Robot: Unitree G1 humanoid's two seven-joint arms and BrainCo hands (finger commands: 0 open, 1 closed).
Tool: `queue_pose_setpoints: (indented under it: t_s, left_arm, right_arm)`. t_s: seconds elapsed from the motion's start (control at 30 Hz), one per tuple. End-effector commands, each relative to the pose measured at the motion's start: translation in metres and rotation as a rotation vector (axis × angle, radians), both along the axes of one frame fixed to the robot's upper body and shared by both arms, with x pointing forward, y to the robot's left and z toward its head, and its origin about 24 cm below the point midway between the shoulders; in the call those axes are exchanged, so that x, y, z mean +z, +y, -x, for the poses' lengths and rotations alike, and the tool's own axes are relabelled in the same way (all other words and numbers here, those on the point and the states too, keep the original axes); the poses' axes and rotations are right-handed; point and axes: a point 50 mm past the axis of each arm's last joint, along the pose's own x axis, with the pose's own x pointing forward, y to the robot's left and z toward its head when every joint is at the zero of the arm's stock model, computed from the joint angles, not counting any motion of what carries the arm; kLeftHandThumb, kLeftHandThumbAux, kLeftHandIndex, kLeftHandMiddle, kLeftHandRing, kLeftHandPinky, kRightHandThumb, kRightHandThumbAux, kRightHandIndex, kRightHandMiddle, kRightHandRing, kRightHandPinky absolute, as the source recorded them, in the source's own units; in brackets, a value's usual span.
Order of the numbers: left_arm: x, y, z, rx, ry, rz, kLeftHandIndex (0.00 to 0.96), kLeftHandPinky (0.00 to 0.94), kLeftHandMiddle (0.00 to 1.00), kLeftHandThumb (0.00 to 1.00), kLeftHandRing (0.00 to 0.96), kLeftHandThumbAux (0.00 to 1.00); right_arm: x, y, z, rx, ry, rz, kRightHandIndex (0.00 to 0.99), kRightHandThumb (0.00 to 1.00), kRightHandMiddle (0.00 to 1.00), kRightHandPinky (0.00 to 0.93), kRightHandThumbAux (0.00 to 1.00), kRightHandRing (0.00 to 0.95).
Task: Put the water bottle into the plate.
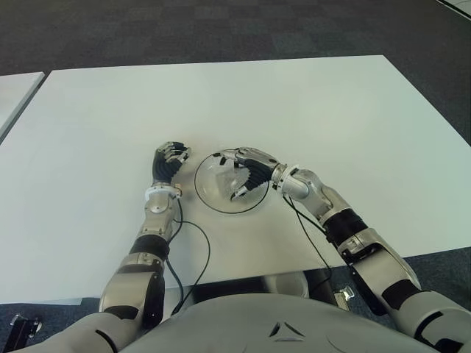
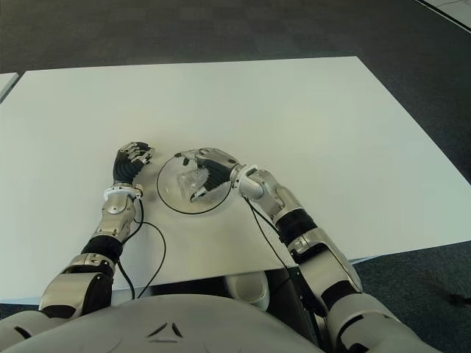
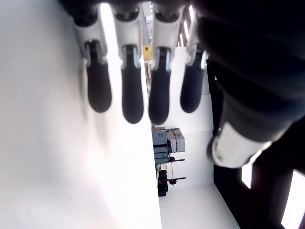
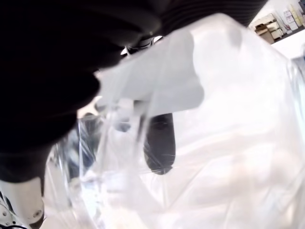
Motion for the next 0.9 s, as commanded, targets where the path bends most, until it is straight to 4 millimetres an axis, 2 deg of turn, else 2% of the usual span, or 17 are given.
queue_pose_setpoints:
  t_s: [0.03, 0.23, 0.43, 0.7, 0.9]
  left_arm:
    - [-0.0322, -0.0001, 0.028, 0.02, 0.171, 0.036, 0.417, 0.466, 0.434, 0.698, 0.447, 0.725]
    - [-0.0311, -0.0001, 0.0278, 0.018, 0.161, 0.034, 0.417, 0.46, 0.431, 0.697, 0.443, 0.725]
    - [-0.0303, 0.0003, 0.0279, 0.012, 0.156, 0.035, 0.417, 0.463, 0.433, 0.697, 0.44, 0.726]
    - [-0.0305, 0.0015, 0.0284, 0.014, 0.149, 0.045, 0.417, 0.46, 0.429, 0.698, 0.439, 0.726]
    - [-0.0308, 0.0016, 0.0281, 0.016, 0.155, 0.04, 0.417, 0.46, 0.434, 0.697, 0.442, 0.726]
  right_arm:
    - [-0.0006, 0.0019, -0.0014, 0.011, -0.056, 0.019, 0.001, 0.228, 0.001, 0.002, 0.615, 0.001]
    - [-0.0014, 0.0044, -0.001, 0.012, -0.099, 0.02, 0.0, 0.265, 0.0, 0.0, 0.571, 0.0]
    - [-0.0004, 0.0078, -0.0002, 0.014, -0.138, 0.042, 0.0, 0.319, 0.0, 0.0, 0.485, 0.0]
    - [0.0003, 0.0092, 0.0012, 0.014, -0.193, 0.078, 0.0, 0.314, 0.0, 0.0, 0.376, 0.0]
    - [0.0021, 0.0104, 0.0023, 0.012, -0.233, 0.093, 0.0, 0.271, 0.0, 0.0, 0.302, 0.0]
